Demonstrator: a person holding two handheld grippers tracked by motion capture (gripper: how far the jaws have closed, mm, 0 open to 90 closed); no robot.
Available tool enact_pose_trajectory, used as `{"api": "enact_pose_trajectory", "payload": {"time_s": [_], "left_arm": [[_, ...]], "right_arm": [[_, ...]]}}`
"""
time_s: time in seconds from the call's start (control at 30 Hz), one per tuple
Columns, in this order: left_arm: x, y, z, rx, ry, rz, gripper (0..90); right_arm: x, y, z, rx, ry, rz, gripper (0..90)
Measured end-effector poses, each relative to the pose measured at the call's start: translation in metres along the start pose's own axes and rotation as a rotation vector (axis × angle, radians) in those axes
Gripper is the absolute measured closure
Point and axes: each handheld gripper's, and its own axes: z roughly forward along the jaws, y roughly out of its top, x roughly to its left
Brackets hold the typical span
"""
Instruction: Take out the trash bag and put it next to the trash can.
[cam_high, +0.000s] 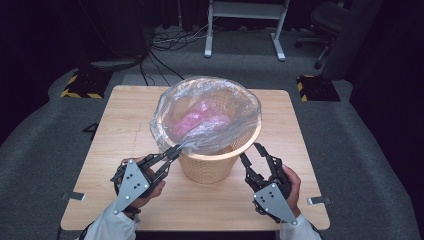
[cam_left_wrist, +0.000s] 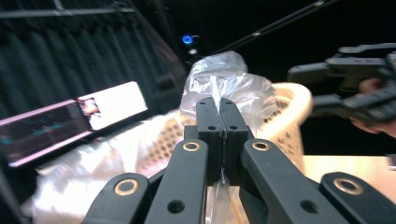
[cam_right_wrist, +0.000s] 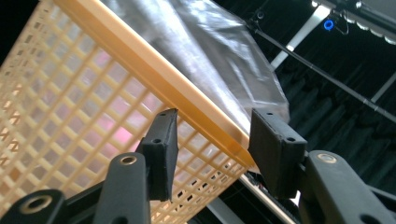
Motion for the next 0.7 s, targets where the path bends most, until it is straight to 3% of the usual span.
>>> {"api": "enact_pose_trajectory", "payload": {"time_s": [0.3, 0.4, 0.5, 0.63, 0.7], "left_arm": [[0.014, -0.021, -0.004, -0.117, -0.155, -0.240, 89.3], [0.010, -0.021, 0.003, -0.130, -0.198, -0.241, 89.3], [-0.006, -0.023, 0.018, -0.086, -0.239, -0.210, 89.3], [-0.017, -0.024, 0.034, -0.071, -0.250, -0.187, 89.3], [-0.016, -0.019, 0.035, -0.100, -0.251, -0.197, 89.3]], "right_arm": [[-0.004, -0.006, 0.004, 0.021, 0.022, 0.057, 52.0], [-0.005, -0.008, 0.007, 0.035, 0.028, 0.058, 46.1], [-0.010, -0.011, 0.014, 0.081, 0.039, 0.105, 46.5], [-0.014, -0.019, 0.024, 0.155, 0.040, 0.154, 45.7], [-0.013, -0.019, 0.020, 0.120, 0.039, 0.150, 45.8]]}}
